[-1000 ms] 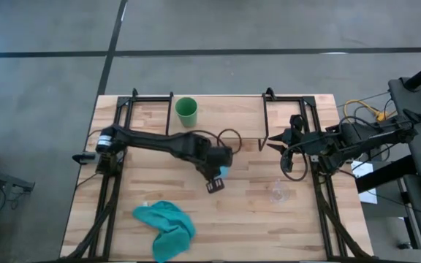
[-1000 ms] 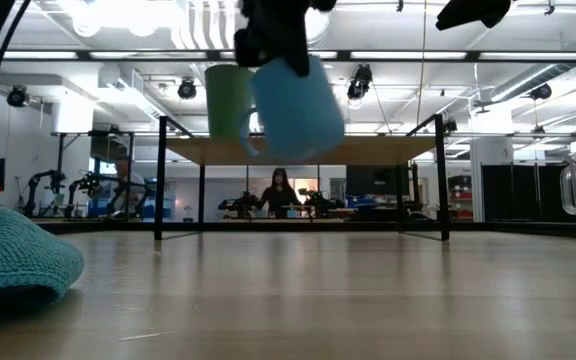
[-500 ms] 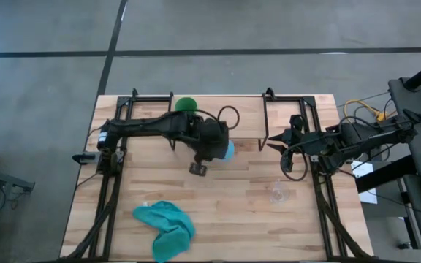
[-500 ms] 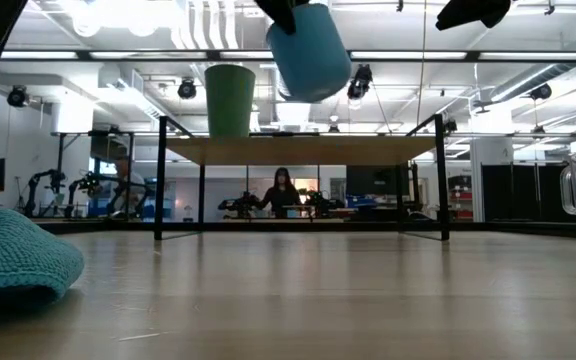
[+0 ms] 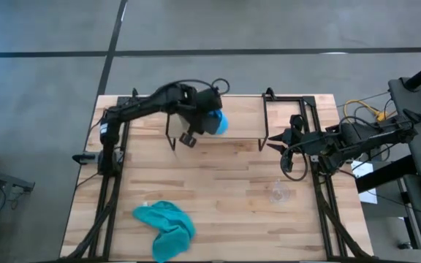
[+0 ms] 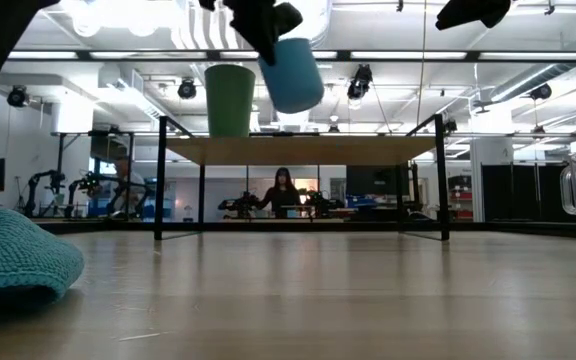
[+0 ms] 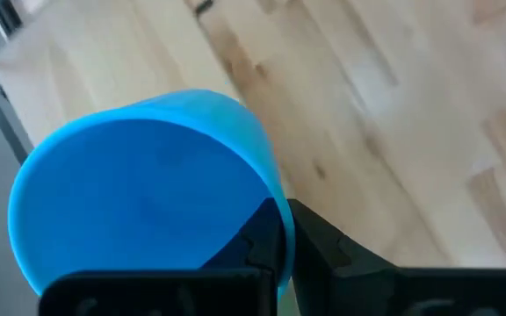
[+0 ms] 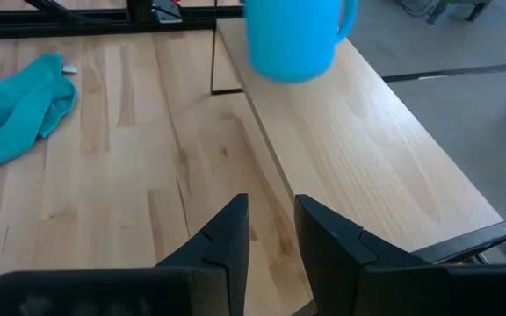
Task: Stack small to large cups/mugs on shelf
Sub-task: Put the blue cup on the shelf
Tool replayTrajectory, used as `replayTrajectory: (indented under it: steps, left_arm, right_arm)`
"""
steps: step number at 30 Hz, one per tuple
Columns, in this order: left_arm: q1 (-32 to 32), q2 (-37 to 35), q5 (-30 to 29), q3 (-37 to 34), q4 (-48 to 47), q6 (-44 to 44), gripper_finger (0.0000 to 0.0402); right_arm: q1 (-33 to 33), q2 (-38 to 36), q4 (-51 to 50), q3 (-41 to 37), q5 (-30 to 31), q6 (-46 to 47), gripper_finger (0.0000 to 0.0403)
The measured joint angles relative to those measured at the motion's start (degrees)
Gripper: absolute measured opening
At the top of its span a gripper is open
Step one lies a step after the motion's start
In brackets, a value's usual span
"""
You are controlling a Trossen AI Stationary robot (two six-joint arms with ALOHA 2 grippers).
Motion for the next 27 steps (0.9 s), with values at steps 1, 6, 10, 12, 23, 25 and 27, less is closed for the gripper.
replayTrajectory:
  steps: [1,6,10,12,23,25,27]
  left_arm:
    - [0.7,0.0,0.2,-0.1,-0.2,0.9,0.0]
    - [2.5,0.0,0.8,-0.1,-0.7,6.8,0.0]
    - [3.3,0.1,1.9,-0.3,-0.7,8.9,0.0]
    - [3.8,0.2,3.8,-0.3,-0.7,9.3,0.0]
    - [4.8,0.8,5.3,-3.3,-0.8,9.5,0.0]
    - [4.8,1.5,5.3,-3.3,-0.9,9.0,0.0]
    - [4.8,2.2,5.3,-3.3,-0.8,9.0,0.0]
  right_arm:
    - [0.0,0.0,0.0,0.0,0.0,0.0,0.0089]
    - [0.0,0.0,0.1,0.0,0.0,0.0,0.0089]
    - [0.0,0.0,0.5,0.0,0.0,0.0,0.0089]
    - [0.0,0.0,0.7,0.0,0.0,0.0,0.0089]
    - [0.0,0.0,0.8,0.0,0.1,0.0,0.0089]
    - [0.0,0.0,0.8,0.0,0.1,0.0,0.0089]
    - [0.0,0.0,0.8,0.0,0.1,0.0,0.0089]
